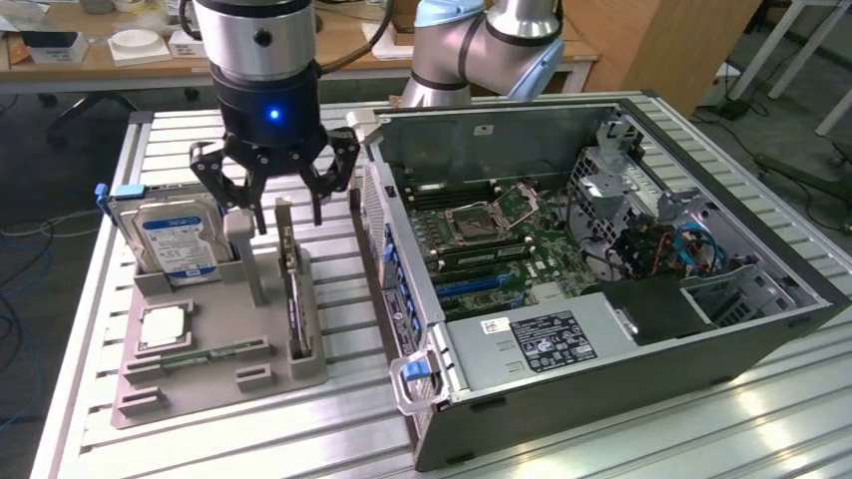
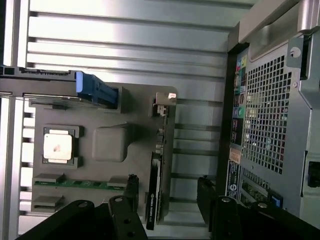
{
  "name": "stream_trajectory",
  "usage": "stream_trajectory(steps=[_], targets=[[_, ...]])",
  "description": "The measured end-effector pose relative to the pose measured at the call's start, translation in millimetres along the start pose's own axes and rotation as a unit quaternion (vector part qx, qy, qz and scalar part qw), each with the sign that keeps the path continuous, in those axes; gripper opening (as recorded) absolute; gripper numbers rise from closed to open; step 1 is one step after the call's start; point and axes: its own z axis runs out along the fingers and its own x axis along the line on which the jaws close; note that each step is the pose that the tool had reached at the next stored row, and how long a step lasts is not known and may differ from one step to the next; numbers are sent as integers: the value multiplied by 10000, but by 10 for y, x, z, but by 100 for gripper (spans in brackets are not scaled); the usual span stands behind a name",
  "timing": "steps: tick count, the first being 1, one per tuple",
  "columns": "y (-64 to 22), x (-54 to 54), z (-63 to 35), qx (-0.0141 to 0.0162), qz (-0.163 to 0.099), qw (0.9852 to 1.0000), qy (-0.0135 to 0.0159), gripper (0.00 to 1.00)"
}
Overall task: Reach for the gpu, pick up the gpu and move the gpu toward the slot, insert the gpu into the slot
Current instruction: 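Pick up the gpu and move the gpu toward the slot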
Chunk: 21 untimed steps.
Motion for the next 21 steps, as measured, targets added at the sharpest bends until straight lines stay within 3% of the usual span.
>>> stream_trajectory(steps=[9, 21], targets=[[-79, 14, 82, 0, -58, 10000, 2, 59], [-287, 25, 233, -2, -145, 9999, 5, 59]])
